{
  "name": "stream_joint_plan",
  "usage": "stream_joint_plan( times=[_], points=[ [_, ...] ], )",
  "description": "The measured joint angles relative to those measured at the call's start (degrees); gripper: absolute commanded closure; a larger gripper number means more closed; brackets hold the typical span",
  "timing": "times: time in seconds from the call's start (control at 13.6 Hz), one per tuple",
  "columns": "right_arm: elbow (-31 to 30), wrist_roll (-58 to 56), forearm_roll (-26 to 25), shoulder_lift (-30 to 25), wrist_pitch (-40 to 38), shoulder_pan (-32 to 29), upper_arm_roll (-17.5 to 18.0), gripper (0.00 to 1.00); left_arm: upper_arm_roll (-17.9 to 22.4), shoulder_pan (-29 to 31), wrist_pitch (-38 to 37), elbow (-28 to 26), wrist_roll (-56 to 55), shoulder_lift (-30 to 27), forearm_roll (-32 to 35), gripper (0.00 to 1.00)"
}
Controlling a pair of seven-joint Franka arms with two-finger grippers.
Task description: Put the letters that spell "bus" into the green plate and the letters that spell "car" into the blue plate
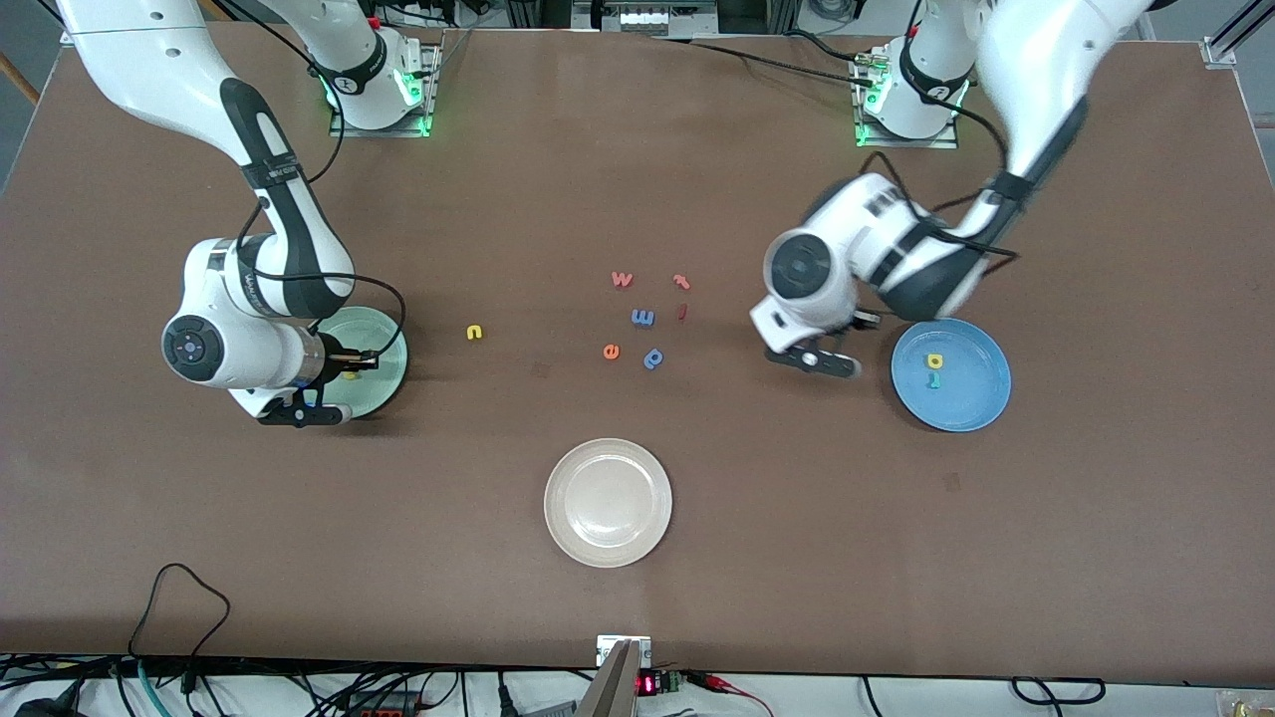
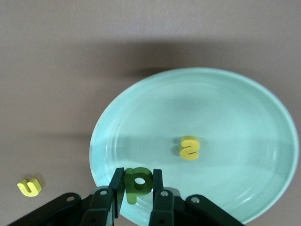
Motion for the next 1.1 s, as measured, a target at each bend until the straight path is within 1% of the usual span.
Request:
stream_joint_plan(
  times=[0.07, 0.15, 0.22, 0.29, 0.37, 0.51, 0.59, 0.66, 0.73, 0.88, 0.96, 1.1],
  points=[
    [-0.9, 0.0, 0.0, 0.1, 0.9, 0.2, 0.1, 0.17, 0.3, 3.8, 0.3, 0.0, 4.0, 0.3, 0.3, 0.88],
    [-1.7, 0.0, 0.0, 0.1, 2.0, 0.3, 0.1, 0.0, 0.4, 7.6, 1.4, -0.1, 7.5, 1.0, 0.3, 0.87],
    [-2.3, 0.0, 0.0, 0.2, 2.7, 0.3, 0.1, 0.0, 0.5, 10.4, 2.8, -0.3, 9.6, 2.0, 0.3, 0.78],
    [-2.5, 0.0, 0.0, 0.2, 3.0, 0.3, 0.1, 0.0, 0.6, 12.2, 4.0, -0.6, 10.6, 3.1, 0.7, 0.28],
    [-2.4, 0.0, 0.0, 0.0, 3.1, 0.3, 0.1, 0.0, 0.7, 13.2, 4.9, -0.9, 10.7, 4.4, 2.0, 0.0],
    [-2.3, 1.1, 0.1, -0.8, 3.1, 0.5, 0.7, 0.0, 0.7, 13.9, 5.5, -1.0, 10.7, 5.9, 2.7, 0.0],
    [-2.3, 3.1, 0.1, -1.3, 3.1, 1.3, 1.1, 0.12, 0.3, 13.9, 5.2, -0.8, 10.7, 5.8, 2.7, 0.0],
    [-2.3, 5.6, 0.1, -1.8, 3.1, 3.1, 1.5, 0.14, -0.9, 14.0, 4.0, -0.1, 10.6, 5.5, 2.7, 0.0],
    [-2.3, 7.9, 0.1, -2.0, 3.2, 5.4, 1.7, 0.23, -2.7, 14.1, 1.6, 1.1, 10.6, 5.1, 2.7, 0.0],
    [-2.3, 10.7, 0.1, -2.0, 3.7, 9.7, 1.8, 0.3, -7.2, 14.2, -6.8, 5.9, 10.3, 3.7, 2.4, 0.0],
    [-2.4, 11.0, 0.2, -2.0, 3.8, 11.1, 1.8, 0.31, -8.9, 14.1, -10.8, 8.8, 10.3, 3.0, 1.4, 0.0],
    [-2.5, 11.6, 0.2, -1.7, 3.8, 12.3, 1.8, 0.37, -10.5, 14.1, -17.2, 14.3, 10.3, 1.9, -1.6, 0.0]
  ],
)
